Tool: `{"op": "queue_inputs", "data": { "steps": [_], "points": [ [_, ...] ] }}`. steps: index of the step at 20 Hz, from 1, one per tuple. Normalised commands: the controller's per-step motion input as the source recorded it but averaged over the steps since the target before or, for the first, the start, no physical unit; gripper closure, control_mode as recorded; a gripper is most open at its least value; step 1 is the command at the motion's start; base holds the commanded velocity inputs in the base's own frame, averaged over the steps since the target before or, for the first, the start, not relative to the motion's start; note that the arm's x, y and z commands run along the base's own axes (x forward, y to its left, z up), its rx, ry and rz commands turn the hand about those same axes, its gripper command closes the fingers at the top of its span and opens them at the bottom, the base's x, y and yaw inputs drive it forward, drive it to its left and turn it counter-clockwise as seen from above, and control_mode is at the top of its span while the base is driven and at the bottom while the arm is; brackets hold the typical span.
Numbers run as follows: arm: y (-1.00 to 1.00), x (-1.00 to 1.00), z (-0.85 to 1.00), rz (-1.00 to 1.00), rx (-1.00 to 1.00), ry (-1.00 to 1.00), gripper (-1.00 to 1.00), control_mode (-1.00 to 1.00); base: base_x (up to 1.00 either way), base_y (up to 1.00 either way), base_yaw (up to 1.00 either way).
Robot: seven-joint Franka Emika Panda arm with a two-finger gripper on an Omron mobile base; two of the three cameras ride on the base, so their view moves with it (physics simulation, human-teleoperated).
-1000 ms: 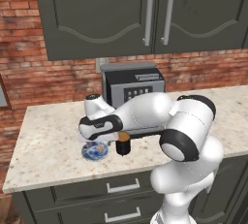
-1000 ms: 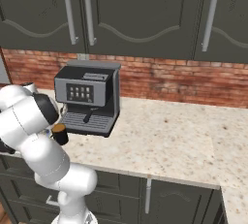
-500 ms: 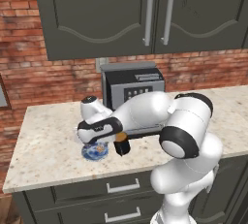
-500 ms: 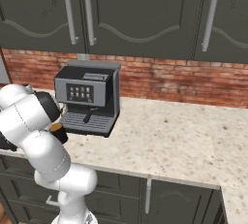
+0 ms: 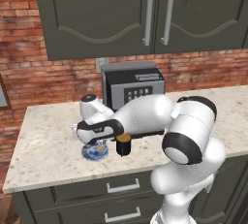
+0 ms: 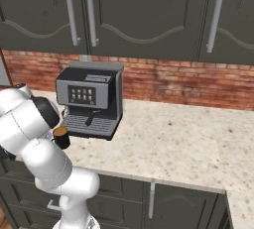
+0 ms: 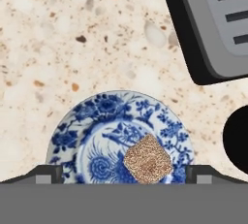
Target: Take a sugar cube from the saucer and place it inside the coffee. Then, grab milk from the fridge and place it next to the coffee on the counter to sweeten the coffee.
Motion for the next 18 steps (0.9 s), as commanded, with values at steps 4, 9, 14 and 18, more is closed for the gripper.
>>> {"op": "queue_inputs", "data": {
  "steps": [4, 9, 14, 18],
  "points": [
    [0.00, 0.01, -0.07, 0.00, 0.00, 0.00, -1.00, -1.00, 0.00, 0.00, 0.00],
    [0.00, 0.00, -0.29, 0.00, 0.00, -0.01, -1.00, -1.00, 0.00, 0.00, 0.00],
    [0.00, -0.22, -0.07, 0.00, 0.00, -0.06, -1.00, -1.00, 0.00, 0.00, 0.00],
    [0.00, -0.09, 0.00, -0.02, 0.00, -0.06, -1.00, -1.00, 0.00, 0.00, 0.00]
  ]
}}
